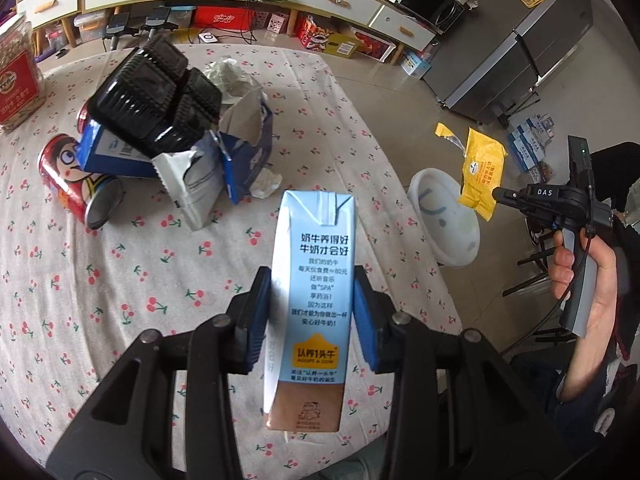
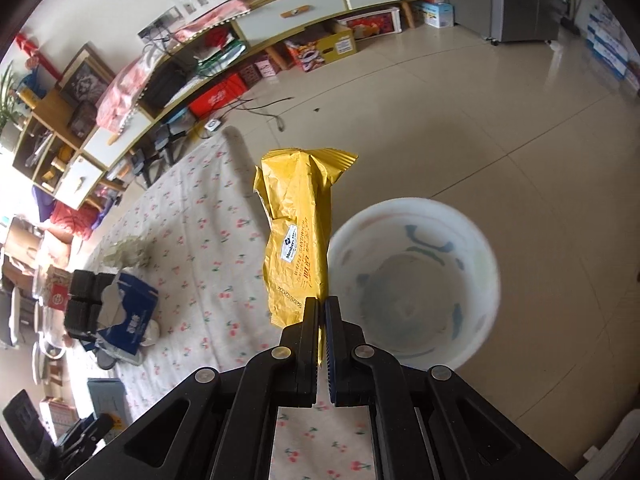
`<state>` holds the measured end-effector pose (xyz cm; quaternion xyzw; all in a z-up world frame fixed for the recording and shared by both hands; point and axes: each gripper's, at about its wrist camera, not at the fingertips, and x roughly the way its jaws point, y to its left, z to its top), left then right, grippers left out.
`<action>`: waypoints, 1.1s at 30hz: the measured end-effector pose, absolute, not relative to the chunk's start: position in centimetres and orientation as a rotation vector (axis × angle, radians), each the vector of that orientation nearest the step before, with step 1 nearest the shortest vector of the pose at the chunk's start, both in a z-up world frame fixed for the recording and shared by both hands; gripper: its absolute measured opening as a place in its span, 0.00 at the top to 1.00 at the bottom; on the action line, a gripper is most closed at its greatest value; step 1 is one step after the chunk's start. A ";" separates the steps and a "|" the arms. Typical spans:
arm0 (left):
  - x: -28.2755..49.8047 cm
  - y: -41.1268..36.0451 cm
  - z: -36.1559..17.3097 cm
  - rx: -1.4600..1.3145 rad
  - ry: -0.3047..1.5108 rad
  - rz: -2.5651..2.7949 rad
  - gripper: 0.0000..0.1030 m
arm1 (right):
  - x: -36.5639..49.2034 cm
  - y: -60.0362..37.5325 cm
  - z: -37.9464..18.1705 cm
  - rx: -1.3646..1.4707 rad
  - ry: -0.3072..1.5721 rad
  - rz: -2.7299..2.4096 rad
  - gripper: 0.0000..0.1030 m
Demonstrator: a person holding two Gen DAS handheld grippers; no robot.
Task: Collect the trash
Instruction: 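Carry both items to the white bucket and release them inside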
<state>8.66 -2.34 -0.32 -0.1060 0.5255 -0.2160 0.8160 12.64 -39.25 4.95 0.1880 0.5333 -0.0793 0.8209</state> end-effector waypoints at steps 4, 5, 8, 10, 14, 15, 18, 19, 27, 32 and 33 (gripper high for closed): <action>9.6 -5.7 0.1 -0.215 1.119 -0.499 0.60 | 12.0 -42.1 3.2 0.347 1.194 -0.258 0.96; 9.8 -6.7 0.2 -0.218 1.120 -0.514 0.60 | 12.0 -42.5 2.5 0.323 1.216 -0.282 0.96; 10.3 -9.6 0.4 -0.226 1.113 -0.559 0.60 | 12.8 -43.1 -0.1 0.297 1.313 -0.291 0.93; 10.7 -11.6 0.5 -0.234 1.108 -0.582 0.60 | 12.8 -44.2 -1.2 0.348 1.349 -0.289 0.90; 11.7 -15.4 0.3 -0.272 1.103 -0.621 0.60 | 12.3 -45.9 0.2 0.446 1.263 -0.322 0.78; 12.1 -16.4 0.1 -0.272 1.101 -0.625 0.60 | 12.1 -46.0 0.7 0.460 1.240 -0.324 0.76; 12.9 -19.6 -0.8 -0.280 1.114 -0.648 0.60 | 11.6 -46.0 1.5 0.500 1.207 -0.307 0.68; 13.0 -20.8 -1.0 -0.283 1.119 -0.655 0.60 | 11.4 -46.0 1.6 0.506 1.203 -0.304 0.63; 15.3 -27.3 -3.3 -0.357 1.118 -0.664 0.59 | 9.6 -48.4 2.9 0.573 1.122 -0.388 0.56; 15.3 -27.2 -3.5 -0.320 1.134 -0.630 0.36 | 9.4 -48.9 3.0 0.571 1.111 -0.413 0.50; 15.0 -26.4 -3.3 -0.314 1.128 -0.630 0.36 | 9.4 -48.9 3.0 0.572 1.112 -0.409 0.50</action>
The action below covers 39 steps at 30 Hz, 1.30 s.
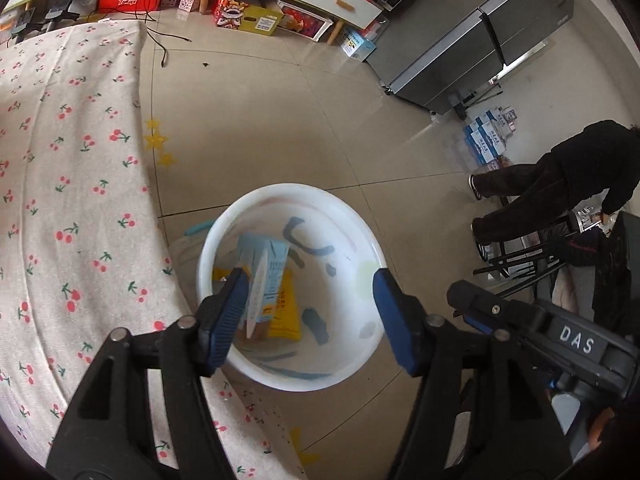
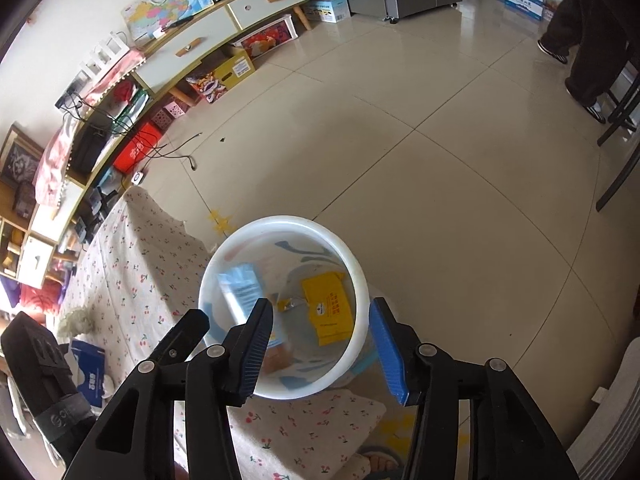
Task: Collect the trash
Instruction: 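Carry both items to the white bucket and release them inside, then grasp the blue tissue box with the right tool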
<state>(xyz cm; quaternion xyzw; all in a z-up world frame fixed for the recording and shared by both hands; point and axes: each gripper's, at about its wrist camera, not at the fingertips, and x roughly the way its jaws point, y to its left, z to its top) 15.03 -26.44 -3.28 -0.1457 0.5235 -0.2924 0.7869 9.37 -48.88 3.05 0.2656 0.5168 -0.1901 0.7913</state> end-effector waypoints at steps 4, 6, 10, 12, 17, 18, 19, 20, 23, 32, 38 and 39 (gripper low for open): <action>14.7 -22.7 -2.9 -0.258 1.106 -0.583 0.36 | 9.9 -48.0 3.1 0.559 1.113 -0.387 0.47; 14.3 -19.9 -2.8 -0.253 1.110 -0.547 0.36 | 10.3 -47.3 3.1 0.548 1.118 -0.360 0.45; 13.8 -14.2 -2.5 -0.196 1.110 -0.444 0.36 | 11.6 -44.8 2.9 0.514 1.146 -0.299 0.45; 13.6 -11.1 -2.2 -0.164 1.123 -0.369 0.36 | 12.4 -42.7 2.8 0.473 1.169 -0.249 0.44; 13.3 -2.1 -1.7 -0.190 1.192 -0.171 0.36 | 14.1 -35.9 1.6 0.420 1.246 -0.067 0.41; 13.1 -0.3 -1.4 -0.201 1.191 -0.144 0.36 | 14.4 -34.3 1.3 0.401 1.262 -0.034 0.41; 12.9 1.2 -1.2 -0.206 1.182 -0.121 0.36 | 14.5 -32.8 1.1 0.381 1.273 -0.003 0.41; 12.8 2.4 -1.0 -0.204 1.172 -0.099 0.36 | 14.7 -31.3 1.0 0.362 1.282 0.026 0.41; 12.3 5.5 -1.0 -0.229 1.150 -0.068 0.36 | 15.4 -27.3 0.8 0.307 1.291 0.093 0.41; 13.7 3.4 -2.7 -0.275 1.140 -0.216 0.36 | 17.6 -18.9 -0.7 0.291 1.294 0.225 0.41; 15.0 1.7 -3.8 -0.264 1.148 -0.286 0.40 | 17.9 -18.5 -0.8 0.291 1.294 0.232 0.41; 15.2 1.5 -4.0 -0.257 1.145 -0.301 0.44 | 18.0 -18.9 -0.9 0.296 1.293 0.224 0.41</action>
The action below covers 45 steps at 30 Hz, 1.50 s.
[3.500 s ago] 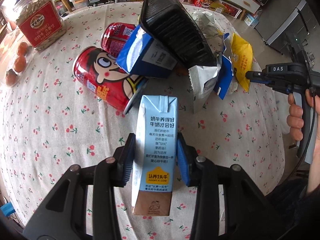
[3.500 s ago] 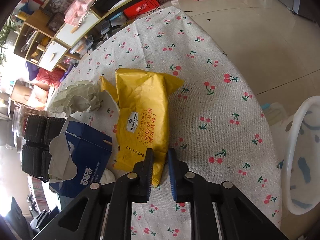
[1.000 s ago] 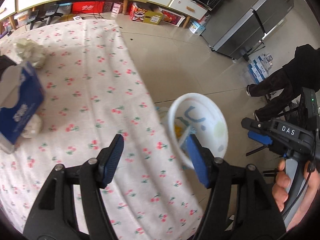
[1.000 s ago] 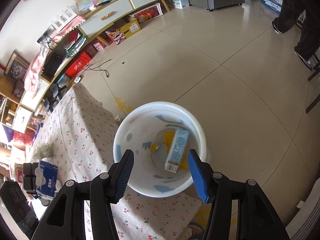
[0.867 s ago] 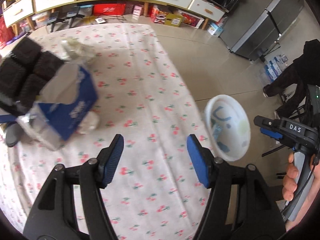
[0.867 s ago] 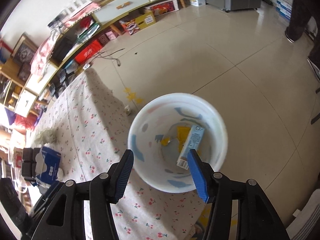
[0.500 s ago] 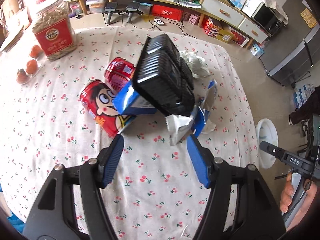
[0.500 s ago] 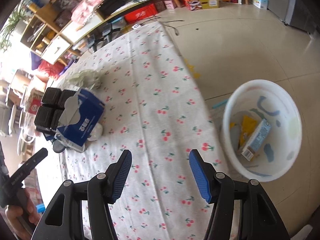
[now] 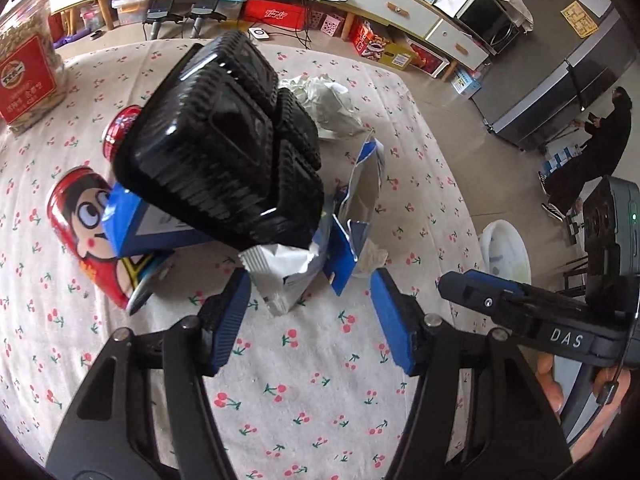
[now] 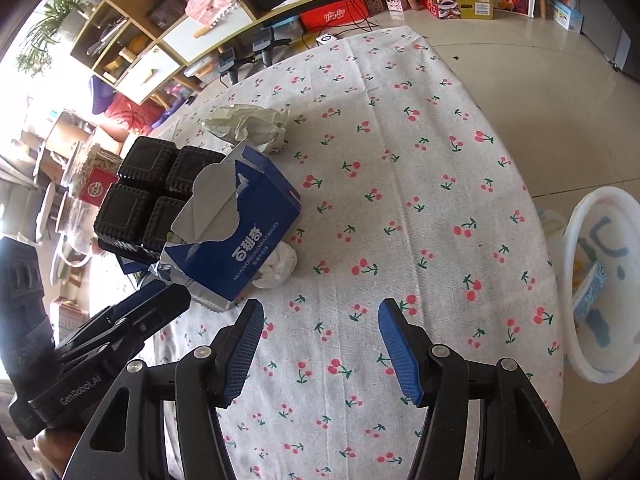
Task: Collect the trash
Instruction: 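Grasp the blue tissue box with the right tool, then carry the blue tissue box to the bucket and drop it in with the right tool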
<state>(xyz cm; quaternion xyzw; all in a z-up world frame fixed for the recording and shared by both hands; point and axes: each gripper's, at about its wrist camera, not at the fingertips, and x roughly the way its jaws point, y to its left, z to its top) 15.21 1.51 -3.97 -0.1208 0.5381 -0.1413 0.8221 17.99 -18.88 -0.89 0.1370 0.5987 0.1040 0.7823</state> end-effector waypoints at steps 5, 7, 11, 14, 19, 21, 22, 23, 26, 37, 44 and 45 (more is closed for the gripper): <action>15.1 0.5 -4.1 -0.230 1.165 -0.380 0.96 | 18.4 -21.0 -1.3 0.349 1.293 0.189 0.41; 14.6 -0.1 -3.9 -0.200 1.153 -0.397 0.97 | 18.5 -21.7 -1.3 0.375 1.290 0.183 0.41; 14.2 -0.6 -3.8 -0.183 1.155 -0.401 0.99 | 18.8 -22.3 -1.2 0.419 1.271 0.197 0.41; 13.9 -0.6 -3.5 -0.181 1.151 -0.398 0.99 | 18.8 -22.2 -1.6 0.492 1.281 0.237 0.41; 13.1 -0.4 -3.2 -0.198 1.145 -0.405 0.99 | 19.1 -22.4 -2.6 0.619 1.287 0.268 0.41; 13.1 -0.6 -3.3 -0.199 1.147 -0.408 0.99 | 19.0 -22.9 -2.5 0.694 1.259 0.281 0.41; 13.0 -0.6 -3.4 -0.200 1.150 -0.411 0.99 | 18.9 -23.0 -2.6 0.726 1.252 0.288 0.40; 13.0 -0.6 -3.5 -0.199 1.153 -0.414 0.99 | 18.9 -23.0 -2.7 0.747 1.249 0.297 0.40; 12.9 -1.0 -3.6 -0.192 1.159 -0.418 0.99 | 18.8 -22.6 -2.9 0.801 1.238 0.337 0.40; 12.5 -1.2 -3.4 -0.185 1.153 -0.418 0.99 | 18.9 -20.1 -4.1 0.642 1.260 0.249 0.81; 11.8 -0.7 -1.4 -0.211 1.094 -0.430 0.99 | 18.1 -20.5 -0.5 0.504 1.190 0.220 0.96; 11.6 -0.7 -1.0 -0.216 1.083 -0.435 0.99 | 18.0 -20.7 -0.1 0.492 1.183 0.221 0.96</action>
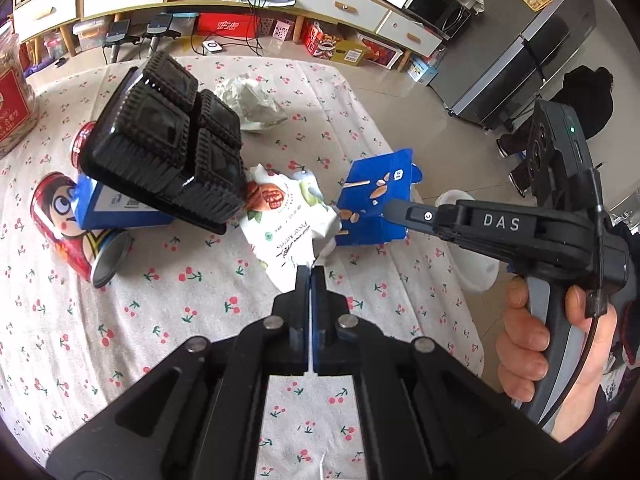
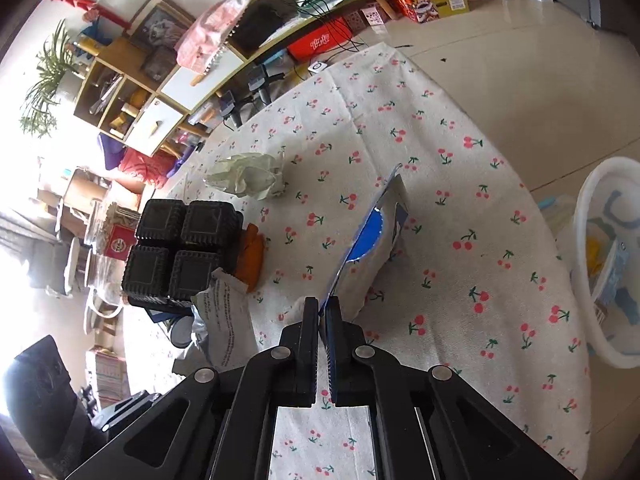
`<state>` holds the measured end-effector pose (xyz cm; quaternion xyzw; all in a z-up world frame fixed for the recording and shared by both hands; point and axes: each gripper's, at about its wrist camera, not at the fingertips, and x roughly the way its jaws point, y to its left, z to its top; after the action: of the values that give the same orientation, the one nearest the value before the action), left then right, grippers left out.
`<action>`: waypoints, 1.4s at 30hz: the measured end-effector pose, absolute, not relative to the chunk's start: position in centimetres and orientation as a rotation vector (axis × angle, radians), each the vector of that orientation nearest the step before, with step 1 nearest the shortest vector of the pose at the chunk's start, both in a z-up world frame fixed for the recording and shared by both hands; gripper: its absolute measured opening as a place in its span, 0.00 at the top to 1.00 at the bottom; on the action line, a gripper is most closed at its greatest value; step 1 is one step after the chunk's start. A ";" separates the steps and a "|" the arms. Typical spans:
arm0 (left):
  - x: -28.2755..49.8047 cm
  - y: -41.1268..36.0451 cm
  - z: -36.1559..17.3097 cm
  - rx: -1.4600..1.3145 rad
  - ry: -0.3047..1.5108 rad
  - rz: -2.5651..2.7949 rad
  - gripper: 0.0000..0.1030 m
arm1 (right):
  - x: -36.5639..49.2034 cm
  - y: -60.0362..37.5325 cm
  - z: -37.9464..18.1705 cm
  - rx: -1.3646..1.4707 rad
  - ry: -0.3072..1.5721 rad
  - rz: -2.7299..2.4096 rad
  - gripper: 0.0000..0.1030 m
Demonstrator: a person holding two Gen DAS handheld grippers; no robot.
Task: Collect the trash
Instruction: 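Carry the blue tissue box to the bucket and drop it in with the right tool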
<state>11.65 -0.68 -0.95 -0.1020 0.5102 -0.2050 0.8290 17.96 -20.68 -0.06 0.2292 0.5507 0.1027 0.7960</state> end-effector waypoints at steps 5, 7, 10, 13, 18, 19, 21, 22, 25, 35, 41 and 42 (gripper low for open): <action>10.8 -0.6 0.6 -0.235 1.034 -0.455 0.99 | 17.0 -22.0 1.8 0.473 1.155 0.232 0.96; 10.6 -0.8 1.0 -0.237 1.020 -0.468 0.99 | 16.6 -22.7 2.4 0.465 1.139 0.229 0.96; 10.6 -1.6 1.2 -0.227 1.009 -0.489 0.99 | 15.9 -24.2 3.6 0.464 1.110 0.220 0.96; 10.9 -3.2 1.4 -0.217 1.011 -0.509 0.99 | 15.1 -26.4 4.6 0.508 1.090 0.216 0.96; 10.9 -7.4 1.9 -0.195 1.006 -0.590 0.99 | 13.9 -31.4 5.8 0.575 1.053 0.146 0.96; 10.9 -8.4 2.0 -0.193 1.005 -0.611 0.99 | 13.8 -32.6 6.0 0.583 1.042 0.122 0.96; 11.0 -10.5 2.1 -0.189 1.003 -0.653 0.99 | 13.3 -35.2 6.3 0.608 1.024 0.078 0.96; 11.0 -11.6 2.0 -0.187 1.005 -0.675 0.99 | 13.0 -36.6 6.4 0.623 1.019 0.059 0.96; 11.2 -15.2 1.6 -0.182 1.015 -0.733 0.99 | 12.1 -40.4 6.3 0.642 1.010 -0.007 0.96; 12.6 -26.4 -1.6 -0.167 1.080 -0.861 0.99 | 11.0 -47.4 3.2 0.657 1.081 -0.169 0.96; 14.1 -26.9 -3.8 -0.173 1.133 -0.781 0.65 | 11.5 -48.5 2.3 0.639 1.101 -0.191 0.94; 14.1 -26.5 -3.8 -0.176 1.133 -0.782 0.65 | 11.6 -48.6 2.1 0.644 1.105 -0.187 0.94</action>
<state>14.05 -26.47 -3.83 -0.0813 0.5222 -0.3605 0.7686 11.59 -48.63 2.11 0.3001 0.5148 -0.0870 0.7984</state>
